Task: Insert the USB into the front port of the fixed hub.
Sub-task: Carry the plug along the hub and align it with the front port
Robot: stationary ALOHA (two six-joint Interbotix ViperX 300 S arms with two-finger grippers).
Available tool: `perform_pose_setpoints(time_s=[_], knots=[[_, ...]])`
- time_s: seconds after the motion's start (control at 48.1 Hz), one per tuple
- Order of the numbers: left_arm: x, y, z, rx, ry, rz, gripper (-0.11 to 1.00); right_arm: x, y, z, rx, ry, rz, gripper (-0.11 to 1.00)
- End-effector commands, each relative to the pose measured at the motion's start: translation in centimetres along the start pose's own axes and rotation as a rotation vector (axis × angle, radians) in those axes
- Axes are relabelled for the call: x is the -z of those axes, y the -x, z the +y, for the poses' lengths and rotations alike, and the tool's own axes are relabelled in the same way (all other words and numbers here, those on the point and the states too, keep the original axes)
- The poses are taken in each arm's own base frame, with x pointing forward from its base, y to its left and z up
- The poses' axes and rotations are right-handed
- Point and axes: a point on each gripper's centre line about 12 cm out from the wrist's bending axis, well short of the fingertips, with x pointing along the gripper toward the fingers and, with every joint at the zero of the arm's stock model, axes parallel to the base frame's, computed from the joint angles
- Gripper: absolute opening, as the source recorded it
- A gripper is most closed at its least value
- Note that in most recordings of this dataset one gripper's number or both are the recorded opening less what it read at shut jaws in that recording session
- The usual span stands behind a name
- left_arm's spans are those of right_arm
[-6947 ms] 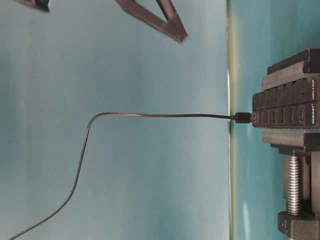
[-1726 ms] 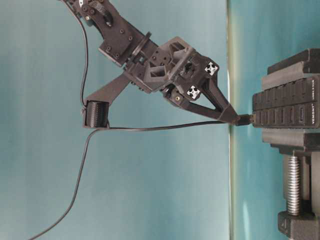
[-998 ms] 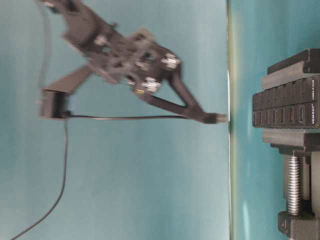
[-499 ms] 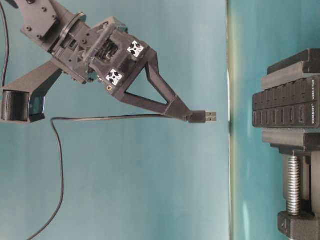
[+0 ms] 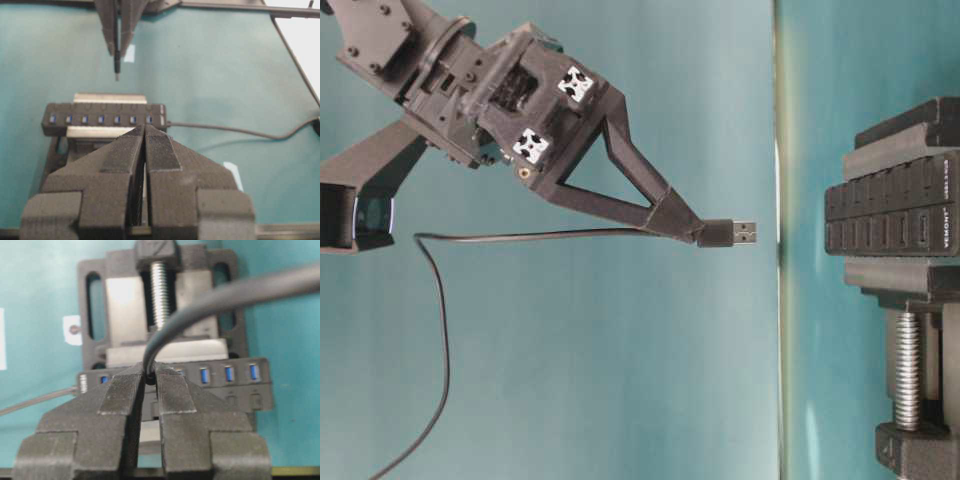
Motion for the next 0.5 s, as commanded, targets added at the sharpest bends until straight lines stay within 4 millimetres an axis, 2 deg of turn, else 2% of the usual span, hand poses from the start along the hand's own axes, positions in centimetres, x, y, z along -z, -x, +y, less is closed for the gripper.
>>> perform_pose_setpoints(time_s=[0.0, 0.229, 0.478], knots=[[-0.4, -0.1, 0.0, 0.001, -0.002, -0.012, 0.00, -1.4, 1.5, 0.7, -0.015, -0.004, -0.058, 0.09], [-0.4, -0.1, 0.0, 0.001, 0.000, -0.011, 0.00, -0.8, 0.7, 1.7, -0.029, -0.015, -0.032, 0.09], [-0.4, -0.2, -0.1, 0.005, -0.001, -0.004, 0.00, 0.2, -1.2, 2.6, -0.042, -0.011, -0.008, 0.09]])
